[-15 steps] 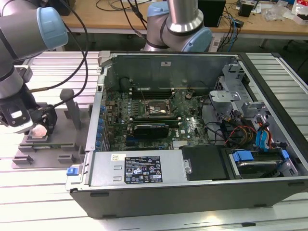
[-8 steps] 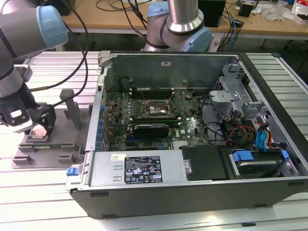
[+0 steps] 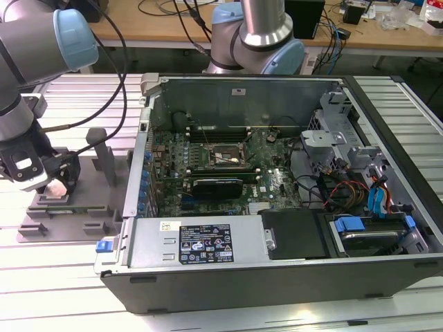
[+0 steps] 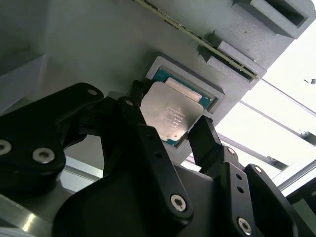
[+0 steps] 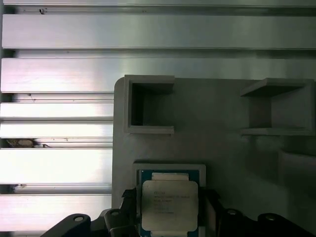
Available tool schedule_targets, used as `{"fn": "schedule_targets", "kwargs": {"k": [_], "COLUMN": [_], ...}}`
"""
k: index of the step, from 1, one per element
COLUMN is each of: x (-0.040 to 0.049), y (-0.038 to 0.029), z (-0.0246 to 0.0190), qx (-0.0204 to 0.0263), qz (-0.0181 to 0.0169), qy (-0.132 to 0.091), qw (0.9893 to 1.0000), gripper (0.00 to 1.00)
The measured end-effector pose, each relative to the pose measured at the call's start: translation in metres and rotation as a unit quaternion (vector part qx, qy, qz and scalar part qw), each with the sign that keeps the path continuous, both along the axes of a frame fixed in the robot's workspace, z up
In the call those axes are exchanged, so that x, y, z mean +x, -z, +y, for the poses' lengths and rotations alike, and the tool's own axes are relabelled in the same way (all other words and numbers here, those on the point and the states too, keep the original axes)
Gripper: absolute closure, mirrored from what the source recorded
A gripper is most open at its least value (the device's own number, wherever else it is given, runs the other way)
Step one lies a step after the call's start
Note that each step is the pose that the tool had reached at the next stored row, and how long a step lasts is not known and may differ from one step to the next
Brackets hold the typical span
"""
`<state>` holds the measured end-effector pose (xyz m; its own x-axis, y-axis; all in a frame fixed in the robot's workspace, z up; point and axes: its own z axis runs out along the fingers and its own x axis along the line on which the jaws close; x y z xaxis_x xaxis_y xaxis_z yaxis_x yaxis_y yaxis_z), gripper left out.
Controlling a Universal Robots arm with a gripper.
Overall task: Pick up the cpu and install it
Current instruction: 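Pick up the cpu and move it towards the insertion slot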
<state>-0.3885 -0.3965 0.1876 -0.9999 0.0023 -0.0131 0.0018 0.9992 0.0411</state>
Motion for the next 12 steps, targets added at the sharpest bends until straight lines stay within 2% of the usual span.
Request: {"fn": "schedule_targets", "kwargs": {"k": [12], "x": [0.0000], "y": [0.0008], "z": [0.0002], "qx": [0.0000], "qz": [0.0000], "qy": [0.000], "qw": [1.0000], "gripper": [0.36]}}
